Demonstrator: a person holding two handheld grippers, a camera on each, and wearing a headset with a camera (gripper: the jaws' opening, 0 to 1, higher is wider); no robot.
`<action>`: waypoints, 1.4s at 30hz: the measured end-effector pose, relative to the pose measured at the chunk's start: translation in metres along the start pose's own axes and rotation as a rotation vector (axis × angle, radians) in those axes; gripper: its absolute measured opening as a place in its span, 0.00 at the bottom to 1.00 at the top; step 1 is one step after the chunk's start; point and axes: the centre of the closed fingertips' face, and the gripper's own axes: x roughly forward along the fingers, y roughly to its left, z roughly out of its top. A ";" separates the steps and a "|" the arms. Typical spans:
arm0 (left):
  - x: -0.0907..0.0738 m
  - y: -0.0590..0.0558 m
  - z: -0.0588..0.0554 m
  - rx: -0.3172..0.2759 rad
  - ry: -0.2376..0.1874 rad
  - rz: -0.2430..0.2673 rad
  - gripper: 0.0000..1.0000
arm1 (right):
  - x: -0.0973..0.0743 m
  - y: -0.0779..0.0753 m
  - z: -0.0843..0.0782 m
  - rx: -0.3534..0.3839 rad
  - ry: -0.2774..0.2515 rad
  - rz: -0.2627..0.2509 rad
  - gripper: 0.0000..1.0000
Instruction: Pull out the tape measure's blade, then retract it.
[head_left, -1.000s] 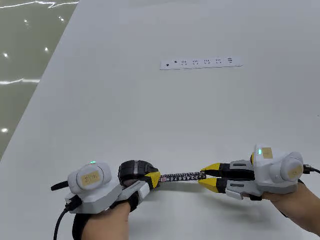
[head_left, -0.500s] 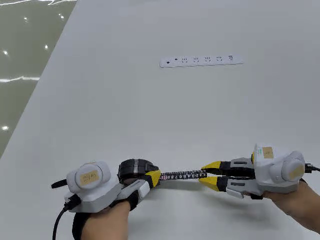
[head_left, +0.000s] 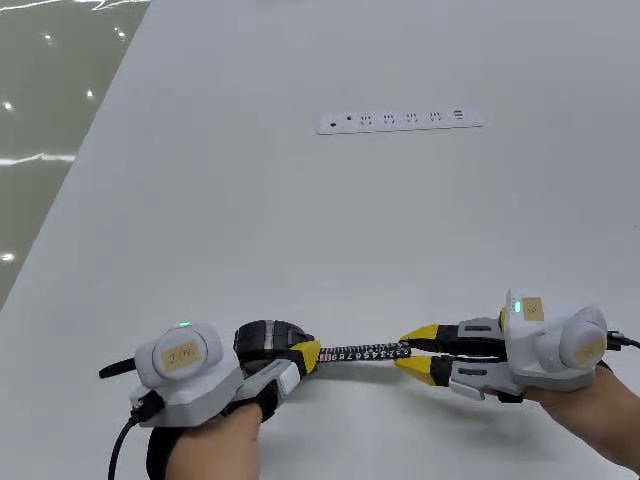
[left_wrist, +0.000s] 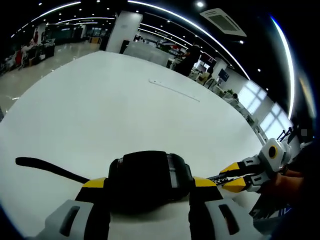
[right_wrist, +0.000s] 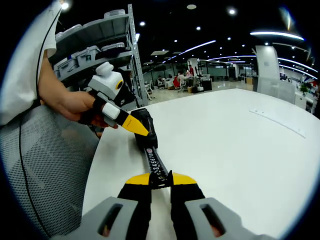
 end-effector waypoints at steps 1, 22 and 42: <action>0.000 -0.001 -0.002 0.033 0.010 0.004 0.60 | 0.000 0.002 0.000 0.001 -0.002 0.003 0.11; 0.000 0.001 0.000 -0.017 -0.005 -0.011 0.61 | 0.001 -0.001 -0.010 0.030 -0.015 -0.020 0.11; 0.000 -0.001 -0.001 0.042 -0.035 0.019 0.62 | 0.002 0.001 -0.018 0.039 -0.017 -0.037 0.12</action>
